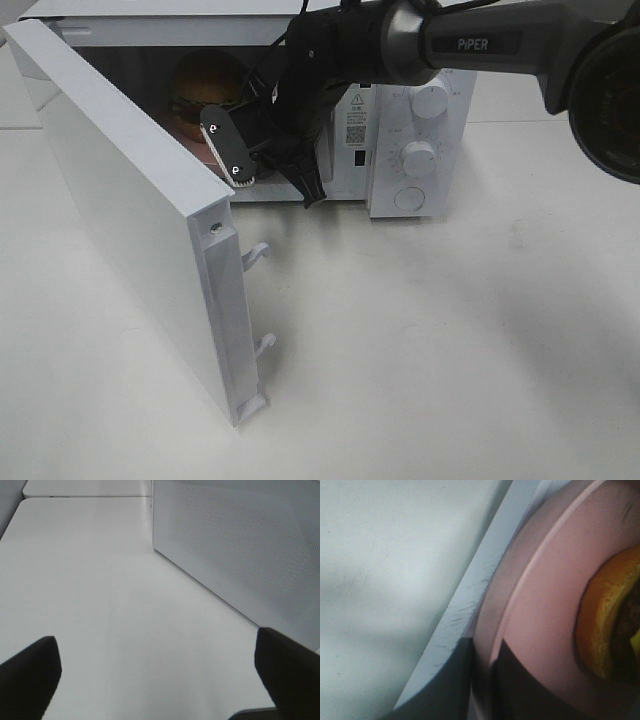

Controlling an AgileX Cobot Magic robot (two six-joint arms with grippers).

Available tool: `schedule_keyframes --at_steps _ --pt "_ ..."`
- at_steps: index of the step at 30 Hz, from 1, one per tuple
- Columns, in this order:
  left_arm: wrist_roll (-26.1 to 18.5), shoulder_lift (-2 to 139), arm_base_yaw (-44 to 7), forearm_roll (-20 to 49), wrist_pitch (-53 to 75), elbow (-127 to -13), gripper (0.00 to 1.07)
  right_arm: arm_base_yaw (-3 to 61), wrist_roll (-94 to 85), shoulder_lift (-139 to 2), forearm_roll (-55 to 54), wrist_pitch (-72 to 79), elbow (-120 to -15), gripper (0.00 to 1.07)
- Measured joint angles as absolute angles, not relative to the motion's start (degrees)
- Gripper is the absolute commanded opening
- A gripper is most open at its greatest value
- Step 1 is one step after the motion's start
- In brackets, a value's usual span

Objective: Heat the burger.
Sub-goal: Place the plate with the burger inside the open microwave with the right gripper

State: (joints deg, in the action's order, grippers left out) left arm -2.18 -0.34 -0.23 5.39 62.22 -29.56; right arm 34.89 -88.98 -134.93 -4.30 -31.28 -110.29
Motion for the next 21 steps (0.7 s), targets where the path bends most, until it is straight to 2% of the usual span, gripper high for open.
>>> schedule_keyframes --at_steps 1,3,5,6,8,21 --pt "-2.2 -0.3 -0.2 5.4 62.2 -29.6 0.98 34.9 -88.6 -135.2 -3.8 -30.7 -110.5 0.18" --pt "-2.2 -0.3 -0.2 5.4 62.2 -29.6 0.98 34.9 -87.8 -135.2 -3.2 -29.9 -110.9 0.21" --pt "-2.2 -0.3 -0.2 5.4 62.2 -29.6 0.98 34.9 -87.1 -135.2 -2.6 -28.4 -111.2 0.37" --pt "-2.2 -0.3 -0.2 5.4 62.2 -29.6 0.98 34.9 -87.1 -135.2 -2.6 -28.4 -111.2 0.37" --pt "-2.2 -0.3 -0.2 5.4 62.2 -29.6 0.98 34.9 -86.2 -135.2 -2.5 -28.3 -111.3 0.47" --pt "-2.2 -0.3 -0.2 5.4 62.2 -29.6 0.98 34.9 -81.2 -133.9 -4.0 -30.8 -111.3 0.66"
